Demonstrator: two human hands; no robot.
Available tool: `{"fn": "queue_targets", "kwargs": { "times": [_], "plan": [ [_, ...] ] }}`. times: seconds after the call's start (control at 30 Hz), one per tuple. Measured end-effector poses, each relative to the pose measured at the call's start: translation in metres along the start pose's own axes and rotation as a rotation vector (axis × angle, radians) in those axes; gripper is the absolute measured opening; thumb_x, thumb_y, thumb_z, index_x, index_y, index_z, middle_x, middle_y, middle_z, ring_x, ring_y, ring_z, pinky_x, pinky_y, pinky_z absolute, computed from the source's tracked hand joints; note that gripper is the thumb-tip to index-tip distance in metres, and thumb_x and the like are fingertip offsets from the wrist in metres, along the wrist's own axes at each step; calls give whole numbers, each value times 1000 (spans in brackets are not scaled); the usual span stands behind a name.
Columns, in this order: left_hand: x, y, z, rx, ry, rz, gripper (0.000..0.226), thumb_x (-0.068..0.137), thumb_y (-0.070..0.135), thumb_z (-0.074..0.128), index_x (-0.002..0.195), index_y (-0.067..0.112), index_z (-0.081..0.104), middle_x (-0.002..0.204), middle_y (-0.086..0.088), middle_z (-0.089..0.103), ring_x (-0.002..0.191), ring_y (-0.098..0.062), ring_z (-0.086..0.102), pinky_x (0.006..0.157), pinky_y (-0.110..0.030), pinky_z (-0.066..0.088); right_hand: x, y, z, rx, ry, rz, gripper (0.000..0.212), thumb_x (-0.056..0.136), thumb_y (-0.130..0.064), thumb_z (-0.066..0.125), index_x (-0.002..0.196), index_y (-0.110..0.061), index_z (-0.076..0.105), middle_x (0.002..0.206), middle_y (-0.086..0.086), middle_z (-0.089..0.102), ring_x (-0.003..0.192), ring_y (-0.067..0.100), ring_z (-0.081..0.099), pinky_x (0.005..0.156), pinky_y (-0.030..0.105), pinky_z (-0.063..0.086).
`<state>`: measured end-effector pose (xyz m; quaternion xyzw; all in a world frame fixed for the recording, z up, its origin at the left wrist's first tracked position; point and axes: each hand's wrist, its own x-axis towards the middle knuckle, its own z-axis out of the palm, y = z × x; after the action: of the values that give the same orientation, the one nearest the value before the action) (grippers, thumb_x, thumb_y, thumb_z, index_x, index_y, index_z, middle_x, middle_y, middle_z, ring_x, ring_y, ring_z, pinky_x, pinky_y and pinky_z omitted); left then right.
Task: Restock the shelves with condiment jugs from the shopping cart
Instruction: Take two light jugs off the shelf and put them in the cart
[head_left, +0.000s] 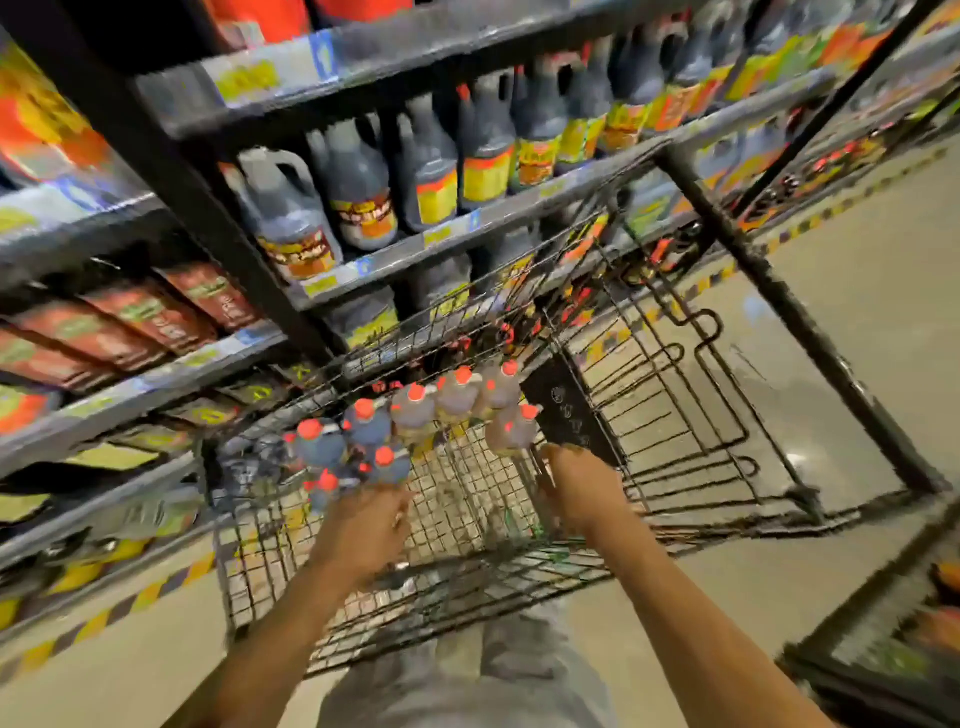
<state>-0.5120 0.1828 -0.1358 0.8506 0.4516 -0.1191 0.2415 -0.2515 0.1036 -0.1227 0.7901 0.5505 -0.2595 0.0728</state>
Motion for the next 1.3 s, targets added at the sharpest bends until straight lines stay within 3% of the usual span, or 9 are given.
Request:
{"fn": "queue_targets", "kwargs": {
  "times": [0.2,0.5,0.63,0.77,0.9,1.03,1.1,1.2,1.3],
  "plan": [
    [31,23,45,-78,-29,-291,14,90,28,60,84,15,64,85,-11,68,82,-36,69,63,-41,56,98,42,26,-14,-99,-126,34,94,-23,57,127,-15,58,115,12,65,109,36,66,81,43,56],
    [83,51,110,-251,-154,-405,27,84,32,46,101,18,60,101,-10,62,89,-36,64,74,-50,57,199,72,99,-92,-100,-230,44,93,-7,62,135,-7,51,128,13,57,126,36,47,82,42,50],
    [104,48,129,-325,-146,-411,49,91,25,60,138,16,50,128,-12,58,108,-33,63,86,-40,54,220,86,115,53,-53,-205,30,88,-14,69,118,-15,66,112,9,67,111,32,58,78,33,45],
    [117,47,139,-406,-209,-461,58,95,35,60,146,21,38,133,-5,57,115,-28,60,80,-31,32,216,96,109,375,-95,-326,31,90,-28,71,112,-7,67,103,8,66,90,16,58,74,18,42],
    [116,47,139,-583,-264,-450,79,90,42,69,154,24,26,151,-4,44,137,-26,43,102,-36,34,208,86,96,599,-224,-342,52,84,-53,57,101,-5,67,93,11,70,84,24,65,78,35,52],
    [114,50,142,-782,-306,-430,118,71,52,84,159,26,10,166,-2,18,149,-24,23,117,-41,24,204,72,91,718,-452,-382,28,91,-43,64,93,-17,72,88,7,72,84,29,68,85,54,56],
    [115,52,150,-924,-280,-448,132,57,56,90,157,32,7,165,-1,21,146,-22,30,119,-45,27,197,62,89,844,-567,-357,19,96,-32,64,97,-15,73,91,10,73,86,29,70,87,55,57],
    [114,51,160,-1093,-146,-508,119,48,57,94,144,41,26,144,6,48,126,-15,53,101,-35,48,188,51,92,987,-674,-355,30,102,-22,59,107,6,68,104,24,72,98,40,71,90,59,57],
    [114,47,159,-1113,-106,-540,97,55,44,95,135,33,41,121,16,59,108,-4,59,81,-20,48,188,48,98,1037,-700,-322,29,105,-20,56,110,7,67,104,17,73,99,31,70,93,63,55]
  ]
}}
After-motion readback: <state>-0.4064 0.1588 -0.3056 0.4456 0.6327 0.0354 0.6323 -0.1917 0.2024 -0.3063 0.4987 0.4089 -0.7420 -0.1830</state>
